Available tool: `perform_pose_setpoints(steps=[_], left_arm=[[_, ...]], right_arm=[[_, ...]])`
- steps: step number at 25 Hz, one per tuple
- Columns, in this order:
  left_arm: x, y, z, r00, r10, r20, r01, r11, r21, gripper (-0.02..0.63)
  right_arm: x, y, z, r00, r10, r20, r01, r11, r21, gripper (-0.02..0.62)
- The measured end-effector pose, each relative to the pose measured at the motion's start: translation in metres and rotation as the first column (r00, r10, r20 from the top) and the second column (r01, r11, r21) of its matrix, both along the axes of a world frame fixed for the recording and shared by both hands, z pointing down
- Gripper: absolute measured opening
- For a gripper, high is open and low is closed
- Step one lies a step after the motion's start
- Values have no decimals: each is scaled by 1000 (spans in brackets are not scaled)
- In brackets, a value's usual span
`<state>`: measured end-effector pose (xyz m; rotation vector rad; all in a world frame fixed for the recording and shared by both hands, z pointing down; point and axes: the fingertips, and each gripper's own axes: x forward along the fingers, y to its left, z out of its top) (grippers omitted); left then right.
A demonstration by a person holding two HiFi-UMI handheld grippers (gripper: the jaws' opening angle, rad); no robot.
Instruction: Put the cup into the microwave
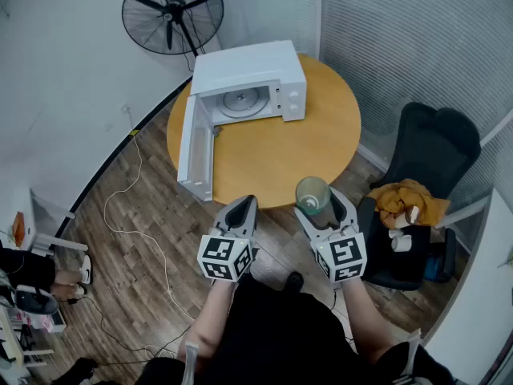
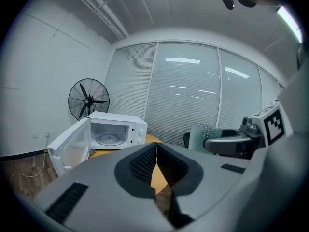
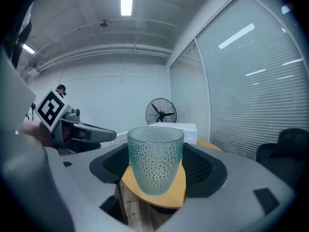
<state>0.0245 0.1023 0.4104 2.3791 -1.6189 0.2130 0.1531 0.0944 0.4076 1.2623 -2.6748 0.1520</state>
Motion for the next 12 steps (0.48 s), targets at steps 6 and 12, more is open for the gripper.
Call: perform_pose_setpoints(steps=[6,12], left_arm=[[-3,9,0,1000,-13,-13,13,1000,-7,-3],[-1,17,1,1000,-10,-20,10,1000,-11,-3]], right_arm=[[-1,9,2,1000,-2,1,2,1000,-3,351],[1,15,5,1000,-1,22,1,1000,-21,351]])
